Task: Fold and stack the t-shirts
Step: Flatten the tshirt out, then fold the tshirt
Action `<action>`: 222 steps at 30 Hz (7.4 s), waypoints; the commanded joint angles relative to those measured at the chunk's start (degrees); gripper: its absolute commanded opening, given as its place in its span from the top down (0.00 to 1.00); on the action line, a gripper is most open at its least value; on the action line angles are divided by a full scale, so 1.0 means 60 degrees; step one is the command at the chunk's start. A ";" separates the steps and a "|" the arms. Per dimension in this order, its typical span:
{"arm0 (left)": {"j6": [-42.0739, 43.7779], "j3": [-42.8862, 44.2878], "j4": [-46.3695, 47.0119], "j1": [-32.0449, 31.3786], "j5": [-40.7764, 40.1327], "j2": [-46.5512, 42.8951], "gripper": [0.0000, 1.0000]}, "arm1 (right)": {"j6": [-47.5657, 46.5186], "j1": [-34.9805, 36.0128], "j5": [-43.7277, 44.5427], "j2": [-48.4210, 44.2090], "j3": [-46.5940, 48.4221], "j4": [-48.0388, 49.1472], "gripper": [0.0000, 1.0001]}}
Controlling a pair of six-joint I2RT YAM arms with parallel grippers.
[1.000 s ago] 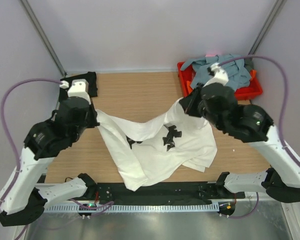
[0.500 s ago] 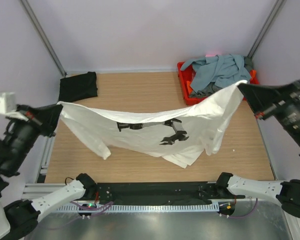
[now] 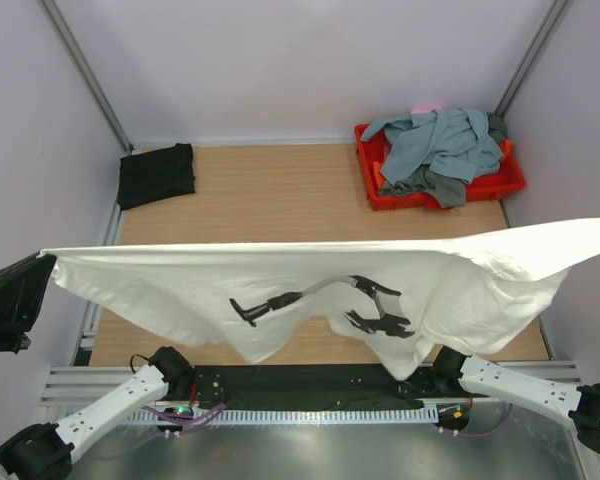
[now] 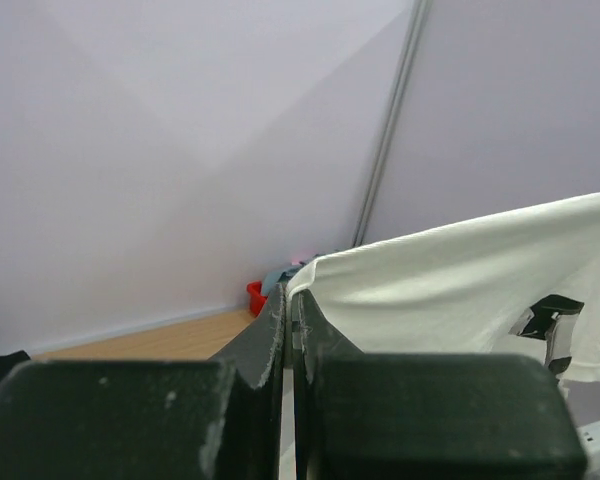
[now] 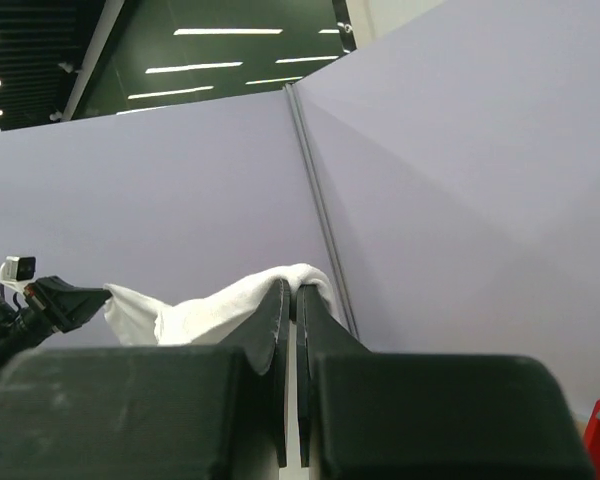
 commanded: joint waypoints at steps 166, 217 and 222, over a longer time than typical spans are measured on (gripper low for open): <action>-0.5984 -0.9980 0.1899 0.7330 -0.1724 0.6233 0.31 | -0.0812 -0.6011 0.1159 1.7342 0.2905 0.4272 0.00; -1.3909 -1.3685 -0.1705 0.1749 -0.2837 0.2467 0.56 | 0.3963 0.0141 0.2020 0.4654 -1.1966 0.2633 0.00; -1.3265 -1.3144 -0.1734 0.1749 -0.3437 0.2832 1.00 | 0.6540 0.0127 0.3430 0.4085 -1.1979 0.0318 0.00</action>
